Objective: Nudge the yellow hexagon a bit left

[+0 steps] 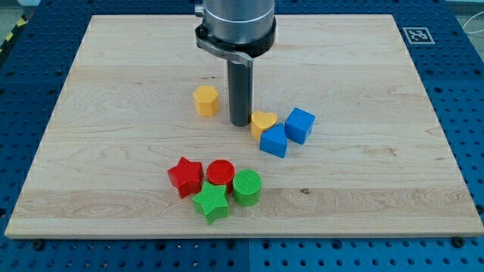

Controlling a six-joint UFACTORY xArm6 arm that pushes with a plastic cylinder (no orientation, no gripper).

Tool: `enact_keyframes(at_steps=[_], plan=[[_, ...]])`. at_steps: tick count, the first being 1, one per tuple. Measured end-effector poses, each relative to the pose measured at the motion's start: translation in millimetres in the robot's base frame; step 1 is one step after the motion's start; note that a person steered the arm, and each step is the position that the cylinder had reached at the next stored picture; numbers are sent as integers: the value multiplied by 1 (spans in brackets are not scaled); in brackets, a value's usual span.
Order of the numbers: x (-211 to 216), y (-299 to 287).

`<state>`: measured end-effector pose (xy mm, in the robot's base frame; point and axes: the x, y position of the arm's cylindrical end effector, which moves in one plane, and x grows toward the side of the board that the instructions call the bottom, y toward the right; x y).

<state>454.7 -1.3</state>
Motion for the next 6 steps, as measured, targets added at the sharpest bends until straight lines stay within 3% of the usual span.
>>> enact_keyframes(at_steps=[2, 6], plan=[[-1, 7], [-67, -54]])
